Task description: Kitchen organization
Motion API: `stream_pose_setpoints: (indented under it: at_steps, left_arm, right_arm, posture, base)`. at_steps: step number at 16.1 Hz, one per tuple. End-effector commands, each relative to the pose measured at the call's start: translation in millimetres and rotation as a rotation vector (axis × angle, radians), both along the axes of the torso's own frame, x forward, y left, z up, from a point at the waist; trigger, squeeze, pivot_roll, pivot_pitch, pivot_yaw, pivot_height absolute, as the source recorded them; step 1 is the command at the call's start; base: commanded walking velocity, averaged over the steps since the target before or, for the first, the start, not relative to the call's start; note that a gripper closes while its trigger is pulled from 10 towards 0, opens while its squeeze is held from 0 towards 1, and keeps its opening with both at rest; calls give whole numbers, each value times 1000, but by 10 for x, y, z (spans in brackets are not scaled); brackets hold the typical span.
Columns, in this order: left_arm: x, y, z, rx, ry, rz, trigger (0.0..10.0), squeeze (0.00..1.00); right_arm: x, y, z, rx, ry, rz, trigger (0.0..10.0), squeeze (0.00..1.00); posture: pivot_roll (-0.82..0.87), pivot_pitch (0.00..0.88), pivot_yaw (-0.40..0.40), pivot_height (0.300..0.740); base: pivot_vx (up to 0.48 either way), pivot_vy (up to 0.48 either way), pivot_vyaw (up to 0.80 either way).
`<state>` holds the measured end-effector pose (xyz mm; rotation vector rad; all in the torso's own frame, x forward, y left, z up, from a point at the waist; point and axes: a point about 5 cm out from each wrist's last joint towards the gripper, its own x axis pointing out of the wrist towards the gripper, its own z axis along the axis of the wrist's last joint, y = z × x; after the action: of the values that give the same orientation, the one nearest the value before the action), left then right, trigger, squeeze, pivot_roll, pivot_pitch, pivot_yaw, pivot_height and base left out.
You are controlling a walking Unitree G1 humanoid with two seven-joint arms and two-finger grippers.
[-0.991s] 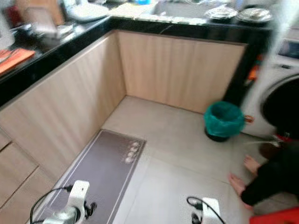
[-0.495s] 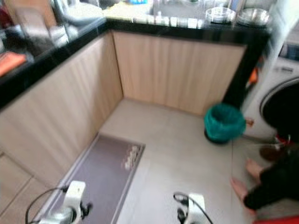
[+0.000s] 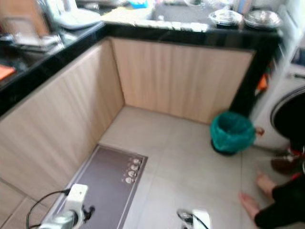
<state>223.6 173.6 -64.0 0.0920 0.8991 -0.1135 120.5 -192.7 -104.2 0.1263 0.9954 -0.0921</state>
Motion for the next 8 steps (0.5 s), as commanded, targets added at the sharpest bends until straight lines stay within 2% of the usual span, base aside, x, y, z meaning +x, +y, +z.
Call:
stream_pose_setpoints:
  at_steps: [1, 2, 3, 5, 8]
  left_arm:
    - [-8, 36, -2, 16, 7, -17, 10000, 0]
    - [-11, 39, -3, 17, 9, -21, 10000, 0]
    - [-12, 39, -4, 18, 9, -25, 10000, 0]
    - [-19, 35, -8, 21, 12, -38, 10000, 0]
    - [-23, 32, -10, 24, 15, -49, 10000, 0]
  right_arm:
    - [-28, -21, 6, -3, -23, 4, 10000, 0]
    - [-101, -73, -5, -21, -11, 17, 10000, 0]
    - [-90, -119, 4, -29, -8, 17, 10000, 0]
    - [61, -220, 59, -30, -26, -3, 10000, 0]
    - [144, -221, 81, -37, -32, 5, 10000, 0]
  posture:
    - [-68, 0, 40, 740]
    - [-71, 0, 43, 740]
    - [-71, 0, 43, 740]
    - [-76, 0, 48, 740]
    - [-81, 0, 54, 740]
  base:
    - [277, 0, 0]
    - [274, 0, 0]
    - [274, 0, 0]
    - [276, 0, 0]
    - [274, 0, 0]
